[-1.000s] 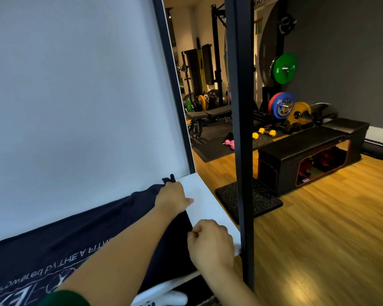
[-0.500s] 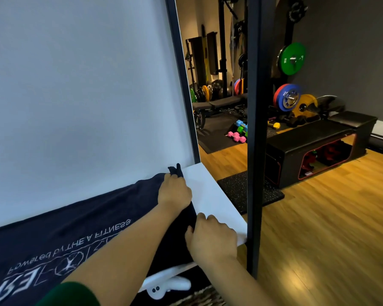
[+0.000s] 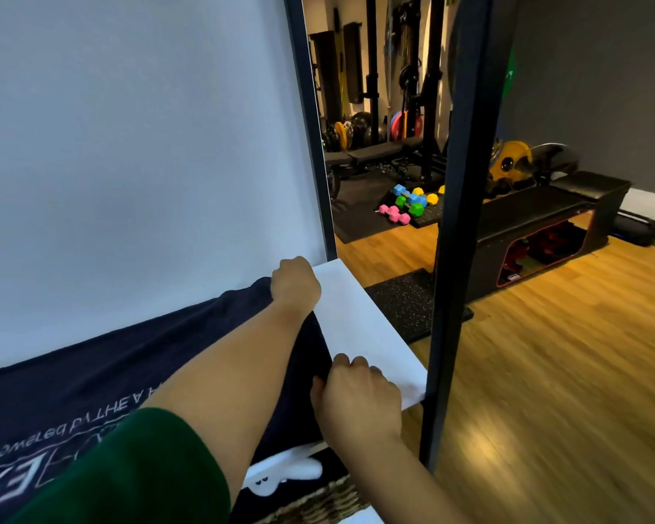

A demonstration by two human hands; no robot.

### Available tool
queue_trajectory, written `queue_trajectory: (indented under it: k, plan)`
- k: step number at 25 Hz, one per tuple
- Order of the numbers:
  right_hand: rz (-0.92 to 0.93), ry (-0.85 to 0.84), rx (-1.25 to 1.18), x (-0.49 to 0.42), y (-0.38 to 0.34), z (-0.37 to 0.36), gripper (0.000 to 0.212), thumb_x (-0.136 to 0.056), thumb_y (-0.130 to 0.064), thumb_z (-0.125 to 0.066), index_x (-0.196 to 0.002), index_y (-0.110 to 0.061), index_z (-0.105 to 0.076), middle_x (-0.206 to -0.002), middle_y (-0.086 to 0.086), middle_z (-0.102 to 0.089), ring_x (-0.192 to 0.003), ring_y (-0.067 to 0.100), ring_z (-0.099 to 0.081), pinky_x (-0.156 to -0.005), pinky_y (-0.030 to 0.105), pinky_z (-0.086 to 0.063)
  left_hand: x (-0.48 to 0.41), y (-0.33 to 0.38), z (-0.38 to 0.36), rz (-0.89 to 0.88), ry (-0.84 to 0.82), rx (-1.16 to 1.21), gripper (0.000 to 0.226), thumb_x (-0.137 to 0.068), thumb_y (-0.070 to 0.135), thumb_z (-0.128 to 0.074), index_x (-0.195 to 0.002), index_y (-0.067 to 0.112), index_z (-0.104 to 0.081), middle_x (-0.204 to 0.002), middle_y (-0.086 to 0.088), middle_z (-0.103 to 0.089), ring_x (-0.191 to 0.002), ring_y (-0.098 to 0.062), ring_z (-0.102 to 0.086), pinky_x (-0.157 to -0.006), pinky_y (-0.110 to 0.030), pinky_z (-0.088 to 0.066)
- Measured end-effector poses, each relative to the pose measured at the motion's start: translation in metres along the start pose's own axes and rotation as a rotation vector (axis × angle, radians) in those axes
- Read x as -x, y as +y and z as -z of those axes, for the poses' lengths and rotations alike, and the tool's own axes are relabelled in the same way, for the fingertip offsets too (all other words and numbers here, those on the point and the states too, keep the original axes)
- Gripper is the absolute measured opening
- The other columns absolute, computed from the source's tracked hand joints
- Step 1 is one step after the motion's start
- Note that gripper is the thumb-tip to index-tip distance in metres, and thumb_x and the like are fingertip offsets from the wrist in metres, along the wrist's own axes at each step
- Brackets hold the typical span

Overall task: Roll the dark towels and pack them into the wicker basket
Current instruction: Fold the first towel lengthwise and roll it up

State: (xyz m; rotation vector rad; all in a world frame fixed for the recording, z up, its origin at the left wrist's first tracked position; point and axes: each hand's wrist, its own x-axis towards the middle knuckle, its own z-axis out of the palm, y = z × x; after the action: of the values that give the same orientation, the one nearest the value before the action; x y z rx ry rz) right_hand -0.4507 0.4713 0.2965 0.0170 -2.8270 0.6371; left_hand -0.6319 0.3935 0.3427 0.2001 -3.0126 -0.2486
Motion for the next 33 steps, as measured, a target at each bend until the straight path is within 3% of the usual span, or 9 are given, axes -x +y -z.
queue_trajectory:
  k: [4,7,11,18,23,26,28,31,33]
  plan:
    - [0.019,0.02,0.106,-0.013,0.007,0.017,0.037,-0.084,-0.03,-0.069,-0.07,-0.018,-0.036,-0.068,0.001,-0.049,-0.072,0.024,-0.066,-0.045,0.027,-0.015,-0.009,-0.006,-0.001,0.238,-0.014,0.55,0.017,-0.092,0.014,-0.051,-0.077,0.006,-0.047,-0.107,-0.016,-0.063,-0.095,-0.034,-0.063,-0.071,-0.035,-0.052]
    - [0.03,0.044,0.13,-0.014,0.012,0.034,0.05,-0.035,-0.008,-0.087,-0.052,-0.015,-0.041,-0.049,0.005,-0.042,-0.039,0.027,-0.051,-0.043,0.022,-0.02,-0.009,-0.011,-0.01,0.413,-0.025,0.85,0.031,-0.092,0.029,-0.054,-0.103,0.001,-0.059,-0.092,-0.011,-0.062,-0.081,-0.029,-0.059,-0.06,-0.03,-0.05]
    - [0.111,0.077,0.225,-0.01,0.001,0.023,0.041,-0.027,0.0,-0.08,-0.054,-0.008,-0.051,-0.054,0.012,-0.045,-0.042,0.028,-0.045,-0.043,0.028,-0.022,-0.009,-0.022,-0.015,0.249,0.03,0.511,0.021,-0.09,0.026,-0.062,-0.084,0.006,-0.059,-0.087,-0.011,-0.067,-0.086,-0.03,-0.064,-0.077,-0.036,-0.056]
    - [0.383,0.176,0.297,0.006,-0.015,0.004,0.026,-0.05,-0.014,-0.081,-0.058,-0.012,-0.057,-0.069,0.008,-0.048,-0.062,0.025,-0.047,-0.051,0.032,-0.027,-0.001,-0.02,-0.006,-0.094,0.086,-0.09,0.017,-0.091,0.001,-0.051,-0.106,0.005,-0.058,-0.11,-0.013,-0.06,-0.1,-0.03,-0.062,-0.074,-0.032,-0.047]
    - [0.387,0.026,0.135,0.011,-0.009,0.021,0.031,-0.047,-0.027,-0.092,-0.05,-0.02,-0.062,-0.062,-0.001,-0.052,-0.059,0.019,-0.054,-0.045,0.024,-0.03,-0.006,0.001,0.01,-0.094,-0.12,0.006,0.013,-0.084,0.007,-0.06,-0.095,0.008,-0.054,-0.108,-0.012,-0.058,-0.099,-0.029,-0.062,-0.076,-0.032,-0.052]
    - [0.162,0.005,-0.006,0.002,-0.001,0.043,0.022,-0.074,-0.033,-0.078,-0.086,-0.022,-0.063,-0.083,-0.003,-0.049,-0.074,0.019,-0.054,-0.05,0.027,-0.029,-0.006,0.003,0.009,-0.091,-0.135,-0.005,0.024,-0.078,0.012,-0.073,-0.093,0.011,-0.054,-0.102,-0.009,-0.059,-0.097,-0.027,-0.063,-0.07,-0.028,-0.049]
    - [0.024,-0.05,-0.186,0.002,0.012,0.045,0.027,-0.09,-0.042,-0.059,-0.108,-0.026,-0.05,-0.1,-0.005,-0.048,-0.083,0.017,-0.048,-0.06,0.028,-0.036,-0.006,-0.005,0.008,-0.026,-0.108,0.119,0.014,-0.079,0.006,-0.066,-0.09,0.008,-0.057,-0.1,-0.01,-0.061,-0.09,-0.026,-0.063,-0.07,-0.029,-0.05]
    - [-0.021,-0.047,-0.192,0.008,0.013,0.037,0.032,-0.092,-0.049,-0.053,-0.111,-0.028,-0.039,-0.106,-0.008,-0.051,-0.083,0.014,-0.046,-0.052,0.019,-0.027,-0.005,-0.026,0.005,0.137,-0.083,0.388,0.016,-0.08,0.006,-0.064,-0.075,0.009,-0.049,-0.084,-0.006,-0.056,-0.078,-0.024,-0.057,-0.062,-0.029,-0.048]
    - [-0.02,-0.041,-0.13,0.013,0.001,0.029,0.03,-0.093,-0.047,-0.051,-0.109,-0.029,-0.035,-0.104,-0.007,-0.046,-0.086,0.015,-0.043,-0.051,0.02,-0.027,-0.003,-0.045,0.001,0.28,-0.076,0.647,0.017,-0.081,0.01,-0.066,-0.088,0.005,-0.051,-0.088,-0.009,-0.057,-0.076,-0.023,-0.056,-0.054,-0.027,-0.045]
